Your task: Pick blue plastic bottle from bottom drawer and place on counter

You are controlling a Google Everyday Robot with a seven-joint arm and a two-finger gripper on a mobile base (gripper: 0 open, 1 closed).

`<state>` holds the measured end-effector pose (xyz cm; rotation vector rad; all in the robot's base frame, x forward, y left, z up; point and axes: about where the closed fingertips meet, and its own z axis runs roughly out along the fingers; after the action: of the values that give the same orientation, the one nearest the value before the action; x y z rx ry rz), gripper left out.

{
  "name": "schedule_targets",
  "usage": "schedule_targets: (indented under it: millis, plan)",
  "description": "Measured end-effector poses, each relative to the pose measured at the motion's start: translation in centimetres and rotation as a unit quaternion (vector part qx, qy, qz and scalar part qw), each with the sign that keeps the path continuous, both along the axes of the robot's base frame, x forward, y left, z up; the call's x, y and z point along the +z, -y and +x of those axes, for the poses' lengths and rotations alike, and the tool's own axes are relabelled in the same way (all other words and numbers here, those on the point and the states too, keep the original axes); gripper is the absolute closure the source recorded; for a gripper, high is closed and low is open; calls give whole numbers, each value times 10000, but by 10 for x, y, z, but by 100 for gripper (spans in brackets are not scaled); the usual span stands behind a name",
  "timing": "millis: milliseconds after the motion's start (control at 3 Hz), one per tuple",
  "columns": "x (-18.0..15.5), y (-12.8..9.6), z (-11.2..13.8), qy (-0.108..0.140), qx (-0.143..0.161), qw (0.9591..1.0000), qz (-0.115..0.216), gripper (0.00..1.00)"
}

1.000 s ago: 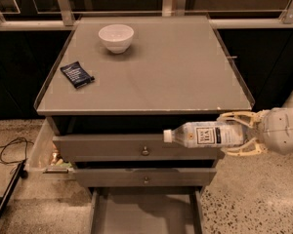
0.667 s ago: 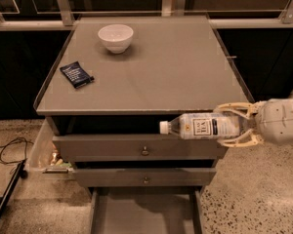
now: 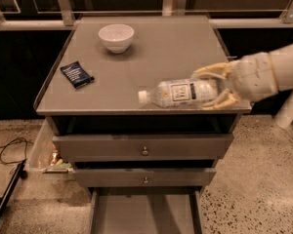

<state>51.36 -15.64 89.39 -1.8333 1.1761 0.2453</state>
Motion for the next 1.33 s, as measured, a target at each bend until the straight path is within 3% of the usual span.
schedule_targets:
  millis: [333, 667, 1000, 1333]
  plan:
    - [13, -24, 42, -247, 24, 9997, 80, 100]
    - [13, -33, 77, -482, -291, 9978, 336, 100]
    - [13, -23, 96, -546, -1011, 9914, 623, 100]
    - [9, -5, 113, -551, -1674, 9806, 861, 100]
